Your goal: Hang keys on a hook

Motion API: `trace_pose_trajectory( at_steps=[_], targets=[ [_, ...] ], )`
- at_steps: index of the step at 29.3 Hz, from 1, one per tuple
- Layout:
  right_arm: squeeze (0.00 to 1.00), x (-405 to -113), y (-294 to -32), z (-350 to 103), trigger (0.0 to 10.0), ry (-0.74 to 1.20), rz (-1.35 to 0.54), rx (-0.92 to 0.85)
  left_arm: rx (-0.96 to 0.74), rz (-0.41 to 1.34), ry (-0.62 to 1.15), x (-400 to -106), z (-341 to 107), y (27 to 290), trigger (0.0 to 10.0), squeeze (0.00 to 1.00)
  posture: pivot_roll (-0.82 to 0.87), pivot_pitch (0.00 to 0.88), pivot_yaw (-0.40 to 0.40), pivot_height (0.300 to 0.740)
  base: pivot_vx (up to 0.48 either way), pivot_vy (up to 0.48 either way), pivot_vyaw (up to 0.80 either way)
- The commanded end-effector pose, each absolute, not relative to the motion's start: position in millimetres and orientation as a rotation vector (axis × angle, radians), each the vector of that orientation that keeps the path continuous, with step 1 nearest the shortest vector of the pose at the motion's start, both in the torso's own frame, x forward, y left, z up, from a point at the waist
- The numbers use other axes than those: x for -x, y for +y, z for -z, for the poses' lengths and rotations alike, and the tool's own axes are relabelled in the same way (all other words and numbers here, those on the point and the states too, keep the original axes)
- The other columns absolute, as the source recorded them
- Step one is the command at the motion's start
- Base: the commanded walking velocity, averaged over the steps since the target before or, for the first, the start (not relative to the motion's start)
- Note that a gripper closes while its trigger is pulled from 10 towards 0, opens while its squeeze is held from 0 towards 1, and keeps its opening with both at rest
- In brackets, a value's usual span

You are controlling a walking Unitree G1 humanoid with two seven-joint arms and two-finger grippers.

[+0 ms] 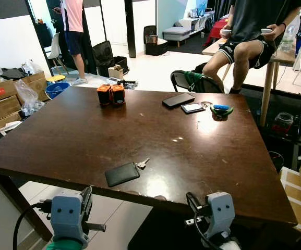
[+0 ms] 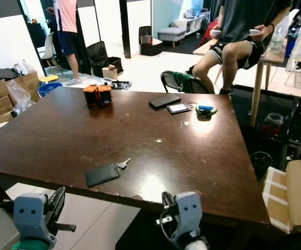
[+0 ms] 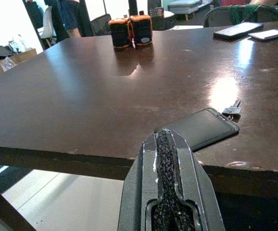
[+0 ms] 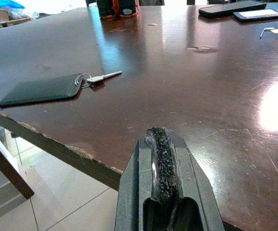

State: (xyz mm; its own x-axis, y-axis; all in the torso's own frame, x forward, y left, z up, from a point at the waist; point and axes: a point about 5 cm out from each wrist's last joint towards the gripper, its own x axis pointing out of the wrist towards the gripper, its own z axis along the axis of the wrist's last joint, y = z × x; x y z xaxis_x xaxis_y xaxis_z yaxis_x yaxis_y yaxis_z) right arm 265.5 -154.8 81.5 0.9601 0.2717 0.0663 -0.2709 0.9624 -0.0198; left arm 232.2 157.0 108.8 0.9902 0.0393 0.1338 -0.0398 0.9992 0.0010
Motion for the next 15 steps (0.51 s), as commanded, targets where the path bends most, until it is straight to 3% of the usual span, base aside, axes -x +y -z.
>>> trace_pose_trajectory(
  at_steps=[1, 11, 15],
  targets=[
    [0.00, -264.1, -153.6, -75.1, 10.0, -0.040, -0.275, -0.009, -0.006, -0.045, -0.101, -231.9, -102.8, 158.9, 10.0, 0.00, -0.02, 0.002, 0.154, 0.740, 0.000, 0.000, 0.00],
    [0.00, -263.8, -153.7, -74.7, 10.0, -0.039, -0.277, -0.008, 0.007, -0.049, -0.105, -232.4, -103.6, 158.5, 10.0, 0.00, -0.03, 0.004, 0.155, 0.740, 0.000, 0.000, 0.00],
    [0.00, -264.0, -154.1, -74.7, 10.0, -0.040, -0.276, -0.009, 0.011, -0.037, -0.105, -232.7, -103.7, 157.5, 10.0, 0.00, -0.03, 0.001, 0.150, 0.740, 0.274, 0.000, 0.00]
  ],
)
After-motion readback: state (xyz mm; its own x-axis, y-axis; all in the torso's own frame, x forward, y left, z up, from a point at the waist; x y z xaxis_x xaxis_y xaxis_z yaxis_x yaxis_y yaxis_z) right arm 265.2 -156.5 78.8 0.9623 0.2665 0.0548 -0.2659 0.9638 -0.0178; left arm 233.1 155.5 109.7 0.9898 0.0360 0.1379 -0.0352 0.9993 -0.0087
